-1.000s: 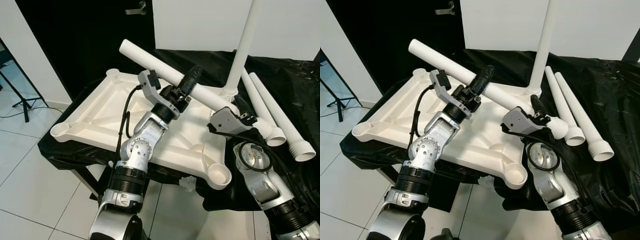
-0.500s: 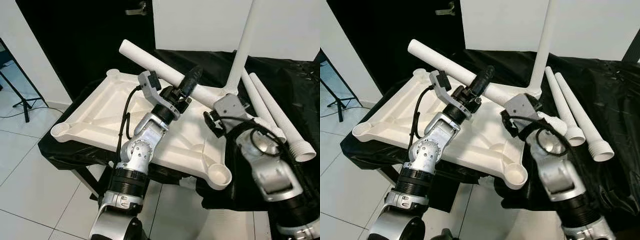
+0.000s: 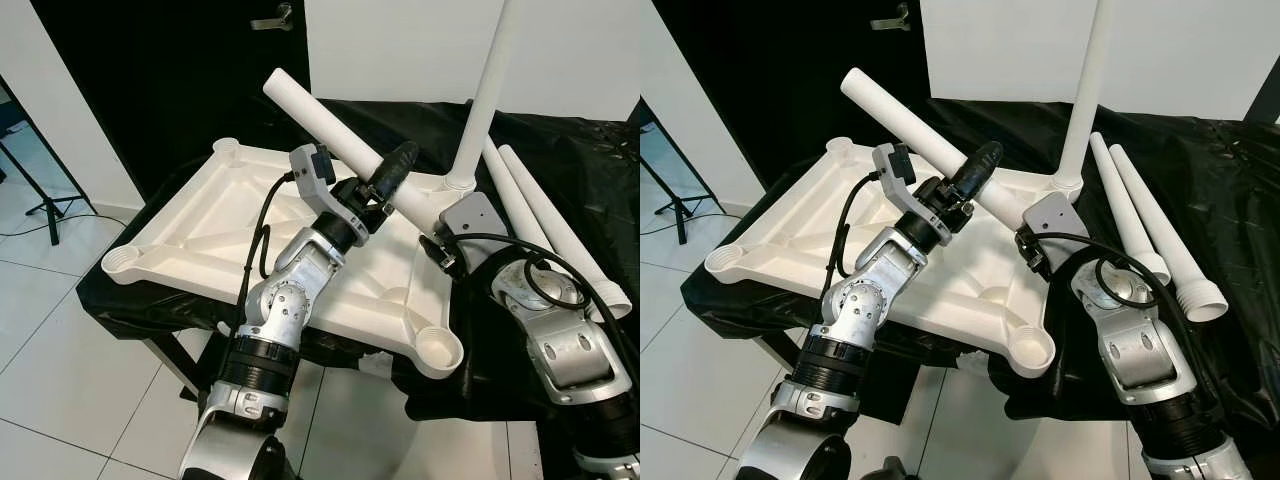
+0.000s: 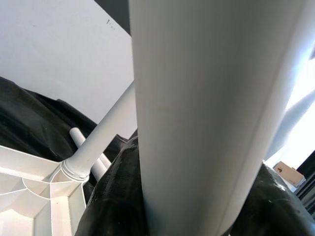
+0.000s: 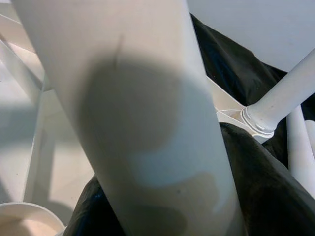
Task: Building children table
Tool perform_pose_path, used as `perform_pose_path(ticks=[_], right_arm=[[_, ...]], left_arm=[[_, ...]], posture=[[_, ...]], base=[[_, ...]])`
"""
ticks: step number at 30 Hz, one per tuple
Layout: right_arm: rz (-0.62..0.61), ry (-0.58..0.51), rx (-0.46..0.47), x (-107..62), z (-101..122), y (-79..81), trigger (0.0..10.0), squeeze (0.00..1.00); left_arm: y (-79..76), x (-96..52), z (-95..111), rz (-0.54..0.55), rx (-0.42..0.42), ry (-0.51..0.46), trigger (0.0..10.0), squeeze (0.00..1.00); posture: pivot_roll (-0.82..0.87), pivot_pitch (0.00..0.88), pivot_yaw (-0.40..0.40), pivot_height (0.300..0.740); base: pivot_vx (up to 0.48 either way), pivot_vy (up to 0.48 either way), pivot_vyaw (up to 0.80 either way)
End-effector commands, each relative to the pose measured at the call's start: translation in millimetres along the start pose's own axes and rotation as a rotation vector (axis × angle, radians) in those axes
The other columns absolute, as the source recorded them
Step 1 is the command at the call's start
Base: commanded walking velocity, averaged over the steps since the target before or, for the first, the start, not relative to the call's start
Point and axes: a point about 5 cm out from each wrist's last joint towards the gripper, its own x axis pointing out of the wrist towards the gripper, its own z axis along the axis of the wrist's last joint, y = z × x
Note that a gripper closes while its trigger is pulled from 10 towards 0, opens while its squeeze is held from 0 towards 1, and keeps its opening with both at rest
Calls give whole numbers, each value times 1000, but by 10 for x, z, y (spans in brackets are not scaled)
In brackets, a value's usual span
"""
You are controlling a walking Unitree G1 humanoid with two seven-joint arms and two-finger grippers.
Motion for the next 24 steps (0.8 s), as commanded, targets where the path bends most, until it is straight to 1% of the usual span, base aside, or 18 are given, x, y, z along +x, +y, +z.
perform_pose_path(ticks=[1,2,3,6,9,10,11,12,15,16,17,19,22,23,24], right_arm=[[84,37,57,36,-74,141,0,0],[55,29,55,44,-46,104,0,0],[20,21,40,51,-28,66,0,0],[-84,6,21,74,-4,-6,0,0],[-116,1,28,83,-3,-13,0,0],[-165,-3,41,94,-11,-10,0,0],[-165,-3,41,94,-11,-10,0,0],[-208,-3,55,106,-38,19,0,0],[-236,-2,64,112,-57,40,0,0],[-272,-6,48,117,-81,73,0,0],[-272,-6,48,117,-81,73,0,0],[-334,-16,-6,131,-107,111,0,0],[-334,-16,-6,131,-107,111,0,0],[-347,-18,-36,148,-120,133,0,0],[-347,-18,-36,148,-120,133,0,0]], left_arm=[[-289,95,31,-276,-49,-53,0,0],[-274,101,44,-258,-46,-55,1373,0],[-258,108,45,-239,-39,-53,10000,1000],[-218,134,42,-182,-17,-51,10000,1000],[-203,146,43,-161,-9,-54,10000,1000],[-194,158,49,-146,-5,-60,10000,506],[-194,158,49,-146,-5,-60,10000,506],[-200,165,61,-146,-3,-70,10000,0],[-207,170,69,-149,-3,-77,10000,0],[-218,170,72,-156,-3,-78,10000,0],[-218,170,72,-156,-3,-78,10000,0],[-232,165,71,-167,-2,-77,10000,0],[-232,165,71,-167,-2,-77,10000,0],[-236,162,71,-172,-3,-76,10000,0],[-236,162,71,-172,-3,-76,10000,0]], posture=[[83,0,52,740],[83,0,54,740],[83,0,54,740],[81,0,55,740],[82,0,54,740],[82,0,53,740],[82,0,53,740],[82,0,52,740],[83,0,51,740],[84,0,52,740],[84,0,52,740],[84,0,51,740],[84,0,51,740],[85,0,50,740],[85,0,50,740]], base=[[0,0,0],[0,0,0],[0,0,0],[0,0,0],[0,0,0],[0,0,0],[0,0,0],[0,0,0],[0,0,0],[0,0,0],[0,0,0],[0,0,0],[0,0,0],[0,0,0],[0,0,0]])
